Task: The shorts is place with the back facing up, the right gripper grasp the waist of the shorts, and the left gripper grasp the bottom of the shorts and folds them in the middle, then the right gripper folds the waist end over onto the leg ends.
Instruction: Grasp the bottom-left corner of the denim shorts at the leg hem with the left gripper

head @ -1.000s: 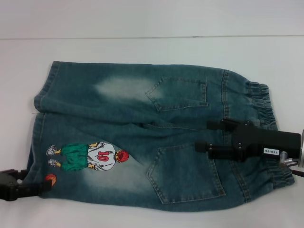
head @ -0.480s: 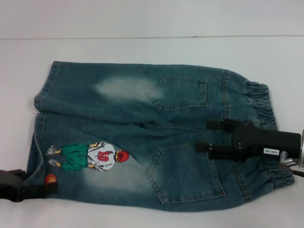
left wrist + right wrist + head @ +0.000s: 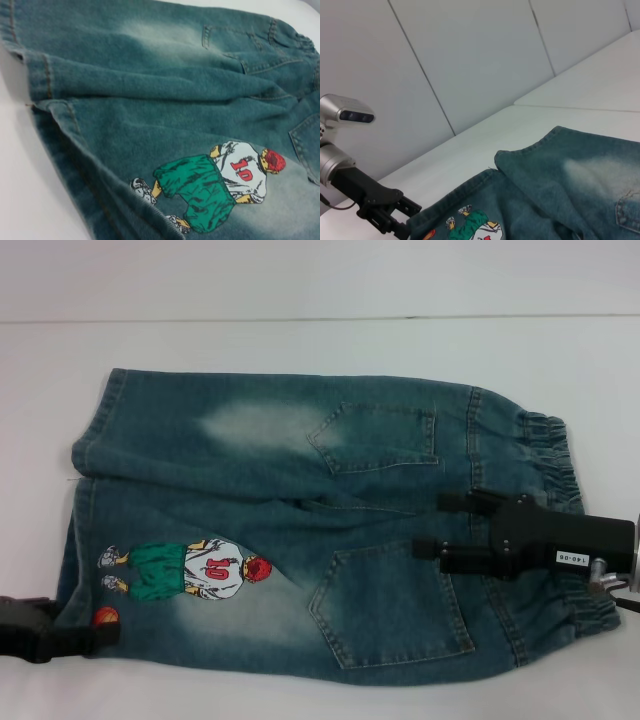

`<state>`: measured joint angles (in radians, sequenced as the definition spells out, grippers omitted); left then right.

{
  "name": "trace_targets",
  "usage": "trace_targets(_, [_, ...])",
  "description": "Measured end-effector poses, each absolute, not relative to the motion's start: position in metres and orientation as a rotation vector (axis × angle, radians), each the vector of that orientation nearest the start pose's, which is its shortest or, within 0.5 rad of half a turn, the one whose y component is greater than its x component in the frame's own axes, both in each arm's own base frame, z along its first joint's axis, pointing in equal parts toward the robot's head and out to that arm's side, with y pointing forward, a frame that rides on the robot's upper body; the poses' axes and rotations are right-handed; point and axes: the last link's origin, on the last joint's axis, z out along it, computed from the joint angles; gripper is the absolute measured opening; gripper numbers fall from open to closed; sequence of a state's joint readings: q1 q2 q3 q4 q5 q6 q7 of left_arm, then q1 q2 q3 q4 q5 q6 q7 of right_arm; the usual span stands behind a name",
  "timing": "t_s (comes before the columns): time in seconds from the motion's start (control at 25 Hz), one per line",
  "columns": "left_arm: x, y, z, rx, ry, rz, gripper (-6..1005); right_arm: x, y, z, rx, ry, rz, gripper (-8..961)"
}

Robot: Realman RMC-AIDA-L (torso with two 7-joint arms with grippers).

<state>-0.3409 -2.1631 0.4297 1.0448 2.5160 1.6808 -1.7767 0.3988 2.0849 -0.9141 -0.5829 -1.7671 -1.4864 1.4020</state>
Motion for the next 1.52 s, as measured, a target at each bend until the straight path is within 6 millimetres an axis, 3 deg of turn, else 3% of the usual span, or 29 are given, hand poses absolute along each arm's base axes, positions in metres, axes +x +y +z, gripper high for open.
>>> trace_targets(0.24, [-0.347,0.255,0.040,-2.486,-1.295,-0.172,843,0.280,0.296,-0.028,-2.665,0.846,0.816,947])
trace_targets(0.44, [-0.348,0.257,0.040,-2.477,-1.291,-0.167,641,0.280,0.296,-0.028,-2.662,0.853,0.816,946])
trace_targets(0.56, [-0.347,0.257,0.039,-2.475,-1.289,-0.170,396,0.280,0.296,-0.027,-2.658,0.854,0.819,946])
trace_targets(0.8, [-0.346,0.259,0.041,-2.470,-1.276,-0.174,162,0.282,0.297,-0.021,-2.621,0.866,0.863,946])
trace_targets(1.0, [-0.344,0.260,0.041,-2.473,-1.269,-0.181,74,0.291,0.293,-0.013,-2.538,0.914,0.906,947])
trace_targets(1.12, [-0.342,0.261,0.041,-2.477,-1.264,-0.196,74,0.301,0.286,-0.006,-2.471,0.960,0.942,947])
trace_targets(1.52, [-0.337,0.267,0.040,-2.478,-1.246,-0.247,75,0.362,0.232,0.030,-2.149,1.206,0.988,947])
